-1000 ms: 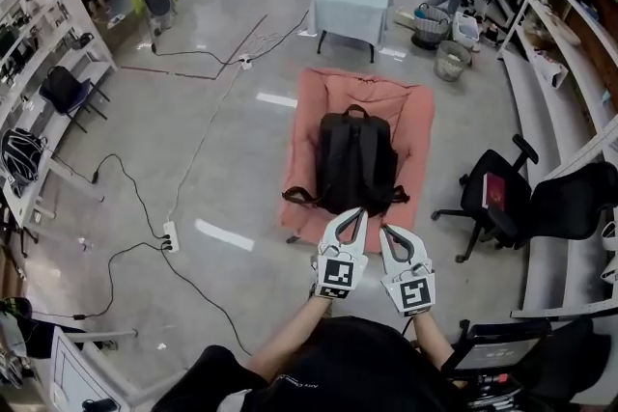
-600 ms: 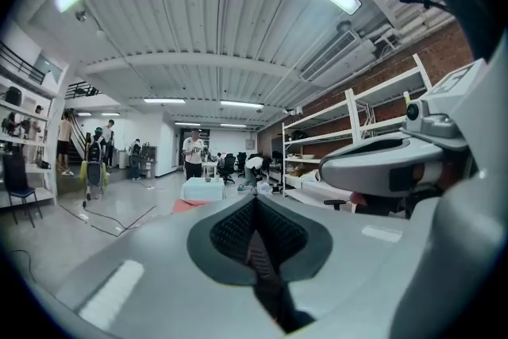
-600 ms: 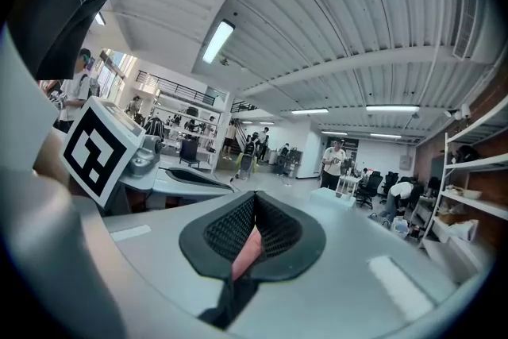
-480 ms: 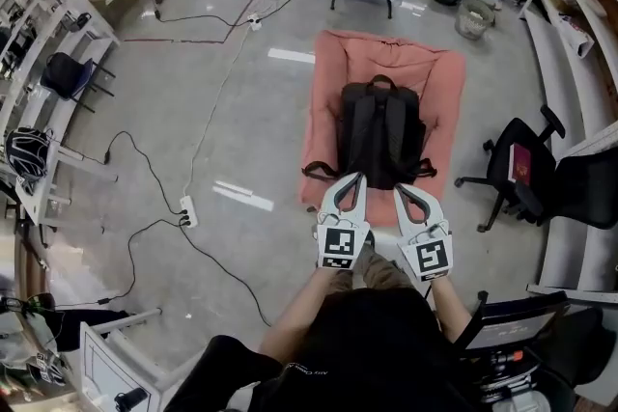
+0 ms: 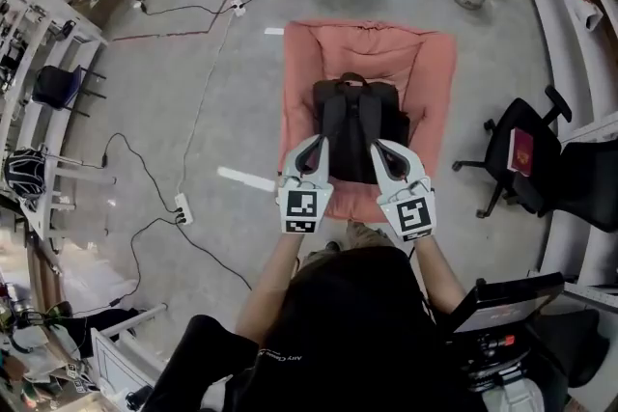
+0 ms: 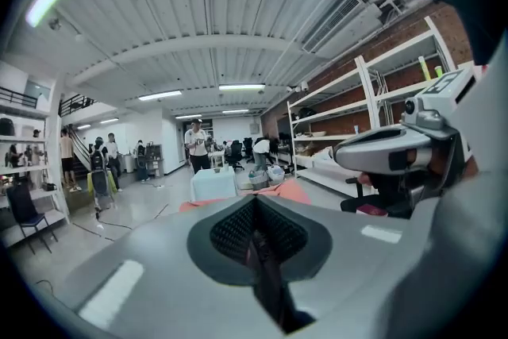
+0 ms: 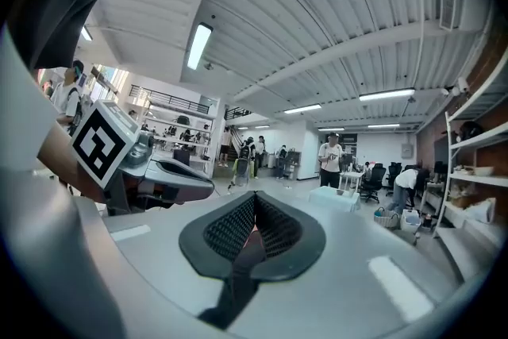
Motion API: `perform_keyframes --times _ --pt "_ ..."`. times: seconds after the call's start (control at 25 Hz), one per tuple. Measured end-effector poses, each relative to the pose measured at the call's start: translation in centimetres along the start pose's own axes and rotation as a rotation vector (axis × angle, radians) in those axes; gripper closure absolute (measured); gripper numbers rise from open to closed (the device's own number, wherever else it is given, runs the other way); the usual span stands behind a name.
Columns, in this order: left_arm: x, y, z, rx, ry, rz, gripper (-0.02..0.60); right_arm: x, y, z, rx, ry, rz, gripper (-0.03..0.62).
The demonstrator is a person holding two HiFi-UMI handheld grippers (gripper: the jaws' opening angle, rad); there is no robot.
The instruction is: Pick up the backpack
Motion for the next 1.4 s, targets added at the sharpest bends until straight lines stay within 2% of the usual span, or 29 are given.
perform_keyframes --times 0.12,0.24,0.52,0.84,1.0,1.12,1.32,1.4 --pt "-1.7 -1.7 3.6 -0.01 -0.003 0.036 0.58 2.5 0.0 2.7 0.007 -0.021 0.022 0.579" --pt "-1.0 -2.5 5.8 -0.015 -0.009 0.035 0.58 4.8 0.9 3.5 -0.017 -0.045 0.021 0.579" --pt "-0.4 -0.9 8.7 -0.053 0.005 0.04 0.58 6.7 2.5 6.3 -0.036 -0.108 0.045 0.579" --pt "-1.2 2.7 10.2 -0.1 0.152 0.051 0.58 6.5 5.1 7.5 -0.065 -0.036 0.046 0.579" --pt "-3.2 4.1 11.0 -0.102 0.161 0.006 0.58 6.2 6.4 8.3 -0.121 -0.044 0.014 0.579" --pt "-3.9 6.0 11.9 -0.132 0.179 -0.027 0.58 6.3 8.0 9.0 -0.181 -0.03 0.005 0.575" --pt "-5.9 9.8 13.5 -0.231 0.186 -0.111 0.578 7.4 11.7 11.2 -0.295 -0.012 0.014 0.514" --pt "-6.4 11.8 14.0 -0.282 0.208 -0.177 0.545 7.8 13.4 11.8 -0.357 0.0 0.03 0.465"
Point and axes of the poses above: the fingertips, and each gripper's own axes: z forward along the fingers, x to its right, y out of its underside, the point moved 8 cm from there along -z, backward along the fingers, and after that the axes turned 6 degrees about x, right-handed, at the moved point
